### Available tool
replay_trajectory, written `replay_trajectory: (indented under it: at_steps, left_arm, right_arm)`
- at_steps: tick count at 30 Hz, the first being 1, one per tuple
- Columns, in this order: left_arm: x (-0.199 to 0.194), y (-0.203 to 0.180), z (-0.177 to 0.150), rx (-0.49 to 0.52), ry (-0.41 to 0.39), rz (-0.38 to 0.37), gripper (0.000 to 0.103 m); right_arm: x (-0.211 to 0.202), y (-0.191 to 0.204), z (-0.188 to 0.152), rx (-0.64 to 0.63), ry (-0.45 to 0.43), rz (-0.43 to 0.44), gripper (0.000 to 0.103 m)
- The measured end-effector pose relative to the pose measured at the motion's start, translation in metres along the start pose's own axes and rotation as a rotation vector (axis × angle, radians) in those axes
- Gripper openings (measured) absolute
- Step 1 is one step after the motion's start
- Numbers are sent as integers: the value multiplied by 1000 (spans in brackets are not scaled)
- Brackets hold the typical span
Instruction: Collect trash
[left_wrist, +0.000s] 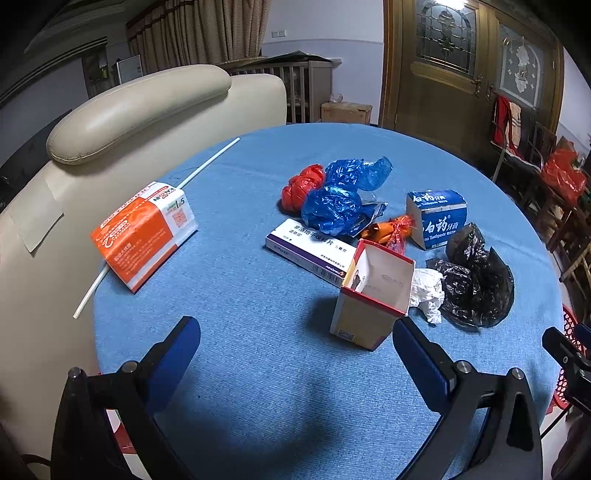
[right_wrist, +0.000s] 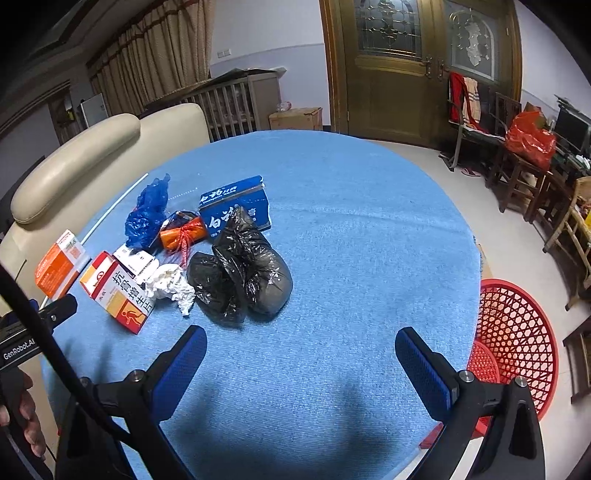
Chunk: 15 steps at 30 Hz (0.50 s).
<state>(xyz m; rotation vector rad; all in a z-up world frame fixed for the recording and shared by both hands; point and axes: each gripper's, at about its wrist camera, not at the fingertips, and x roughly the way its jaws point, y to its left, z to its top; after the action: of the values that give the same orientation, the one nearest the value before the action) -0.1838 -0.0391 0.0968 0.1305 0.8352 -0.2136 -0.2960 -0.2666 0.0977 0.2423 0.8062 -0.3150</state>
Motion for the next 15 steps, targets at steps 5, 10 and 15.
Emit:
replay_trajectory:
  at_steps: [5, 10, 15]
  left_arm:
    - [0, -1, 0, 3, 1, -1, 103]
    - [1, -1, 0, 6, 5, -5, 103]
    - [2, 0, 0, 4, 9, -9, 103]
  right_arm:
    - [0, -1, -1, 1, 1, -3, 103]
    - [0, -2, -1, 1, 2, -4, 103]
    - [3, -3, -2, 2, 8, -10, 103]
